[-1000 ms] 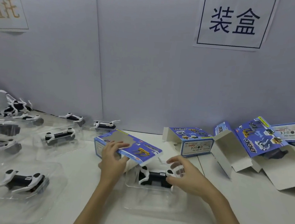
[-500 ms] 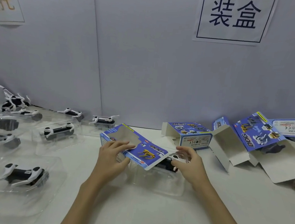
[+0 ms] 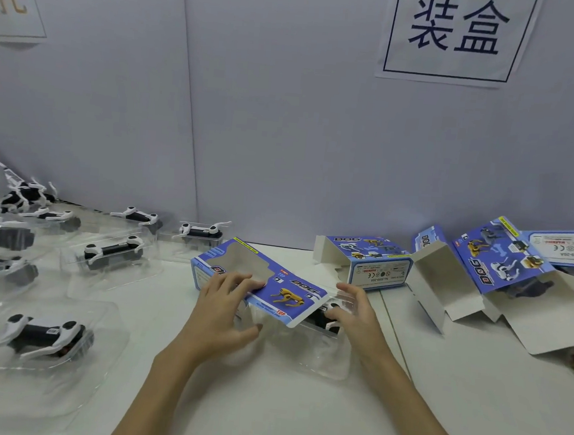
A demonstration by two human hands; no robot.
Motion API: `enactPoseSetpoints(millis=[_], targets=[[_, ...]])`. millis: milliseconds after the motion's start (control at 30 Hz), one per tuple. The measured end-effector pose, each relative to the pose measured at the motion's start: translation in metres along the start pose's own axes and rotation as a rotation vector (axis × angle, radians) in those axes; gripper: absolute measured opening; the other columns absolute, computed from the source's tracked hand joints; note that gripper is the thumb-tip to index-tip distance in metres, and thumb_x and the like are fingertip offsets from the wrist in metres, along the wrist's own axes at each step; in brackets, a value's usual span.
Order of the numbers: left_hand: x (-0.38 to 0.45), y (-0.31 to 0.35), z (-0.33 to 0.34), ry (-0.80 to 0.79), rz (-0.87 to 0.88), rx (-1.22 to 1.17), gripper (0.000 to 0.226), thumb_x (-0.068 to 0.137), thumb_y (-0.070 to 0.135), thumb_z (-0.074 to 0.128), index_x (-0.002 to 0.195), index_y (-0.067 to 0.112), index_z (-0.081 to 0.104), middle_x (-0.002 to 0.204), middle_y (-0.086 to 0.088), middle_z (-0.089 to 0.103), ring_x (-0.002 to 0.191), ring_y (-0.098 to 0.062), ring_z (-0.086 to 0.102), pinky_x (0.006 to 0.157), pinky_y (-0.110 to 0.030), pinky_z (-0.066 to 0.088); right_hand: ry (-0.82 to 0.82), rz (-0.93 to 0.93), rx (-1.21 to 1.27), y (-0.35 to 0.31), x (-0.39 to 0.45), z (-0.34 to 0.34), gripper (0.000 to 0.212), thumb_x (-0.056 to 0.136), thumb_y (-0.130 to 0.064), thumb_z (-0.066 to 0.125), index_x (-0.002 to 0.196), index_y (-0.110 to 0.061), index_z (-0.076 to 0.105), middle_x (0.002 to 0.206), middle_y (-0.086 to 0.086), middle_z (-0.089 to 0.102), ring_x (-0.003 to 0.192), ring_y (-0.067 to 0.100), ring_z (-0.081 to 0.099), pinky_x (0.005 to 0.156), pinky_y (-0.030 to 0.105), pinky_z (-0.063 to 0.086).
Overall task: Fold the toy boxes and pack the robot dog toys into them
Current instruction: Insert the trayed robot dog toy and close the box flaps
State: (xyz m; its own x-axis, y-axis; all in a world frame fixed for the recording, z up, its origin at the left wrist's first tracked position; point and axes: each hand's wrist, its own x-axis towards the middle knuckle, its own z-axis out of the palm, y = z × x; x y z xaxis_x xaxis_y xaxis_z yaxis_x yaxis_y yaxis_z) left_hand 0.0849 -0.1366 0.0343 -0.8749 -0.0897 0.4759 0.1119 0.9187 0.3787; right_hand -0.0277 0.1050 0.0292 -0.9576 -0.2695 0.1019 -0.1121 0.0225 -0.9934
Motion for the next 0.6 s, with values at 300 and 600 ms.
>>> enactPoseSetpoints(millis=[300, 600], targets=[[0.002, 0.011, 0.007, 0.175, 0.009, 0.063, 0.044, 0.082, 0.031, 0.085, 0.123, 0.029, 0.068, 0.125, 0.014, 0.063, 0.116, -0.020, 0.055, 0.091, -0.030, 0.047, 0.135, 0.006, 0.068, 0.003, -0.004, 0.012, 0.035, 0.095, -0.011, 0.068, 0.121, -0.029, 0.055, 0.124, 0.000, 0.066, 0.088, 0.003, 0.073, 0.063, 0.018, 0.056], [0.003, 0.009, 0.011, 0.084, -0.043, -0.100, 0.066, 0.076, 0.037, 0.062, 0.142, 0.029, 0.058, 0.143, 0.013, 0.051, 0.134, -0.014, 0.034, 0.118, -0.034, 0.029, 0.090, 0.100, 0.408, 0.001, -0.008, 0.028, 0.031, 0.109, -0.024, 0.047, 0.137, -0.023, 0.060, 0.136, 0.001, 0.067, 0.126, 0.018, 0.062, 0.111, 0.039, 0.048]])
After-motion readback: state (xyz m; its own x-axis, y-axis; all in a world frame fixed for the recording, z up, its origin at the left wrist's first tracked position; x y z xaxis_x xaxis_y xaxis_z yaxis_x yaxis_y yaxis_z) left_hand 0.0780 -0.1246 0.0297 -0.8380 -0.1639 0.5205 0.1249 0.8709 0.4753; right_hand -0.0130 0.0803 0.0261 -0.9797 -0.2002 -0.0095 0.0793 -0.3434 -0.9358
